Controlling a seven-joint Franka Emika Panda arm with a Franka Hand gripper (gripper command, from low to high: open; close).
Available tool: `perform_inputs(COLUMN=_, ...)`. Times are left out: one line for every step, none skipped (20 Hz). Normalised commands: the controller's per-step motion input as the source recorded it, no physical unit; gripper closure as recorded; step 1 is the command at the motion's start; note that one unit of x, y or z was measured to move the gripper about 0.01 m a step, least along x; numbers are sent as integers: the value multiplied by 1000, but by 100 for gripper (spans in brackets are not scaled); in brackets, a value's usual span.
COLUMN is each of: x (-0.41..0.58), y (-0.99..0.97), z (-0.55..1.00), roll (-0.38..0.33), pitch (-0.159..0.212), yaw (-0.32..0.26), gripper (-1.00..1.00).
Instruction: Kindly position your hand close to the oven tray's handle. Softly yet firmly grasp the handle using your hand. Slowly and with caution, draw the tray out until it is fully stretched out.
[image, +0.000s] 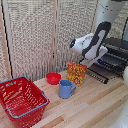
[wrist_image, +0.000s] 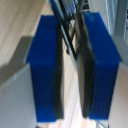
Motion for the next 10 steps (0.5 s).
perform_inputs(x=6, y=0, z=3, roll=0, pitch=0, yaw=25, gripper=-100)
perform_inputs(x=97, y=0, z=0, roll=0, pitch=28, yaw=0, gripper=-100)
perform_inputs(x=0, y=-14, z=23, roll=3, pitch=0, yaw=3, gripper=-100)
perform_inputs(x=86, y=-14, z=69, roll=0, pitch=5, yaw=0, gripper=-100)
perform_inputs(x=103, y=0, z=63, roll=0, pitch=0, yaw=0, gripper=-100)
perform_inputs(x=123, y=0, z=89, roll=0, pitch=2, yaw=0, gripper=-100)
perform_inputs(x=103, y=0, z=126, roll=1, pitch=0, yaw=0, gripper=-100)
perform_inputs(x=63, y=0, z=163, roll=27, pitch=0, yaw=0, gripper=-100)
perform_inputs(x=26, y=0, z=277, roll=73, pitch=-14, yaw=0, gripper=-100)
perform_inputs(x=106, y=0, z=374, roll=61, pitch=-6, yaw=-25, gripper=-100)
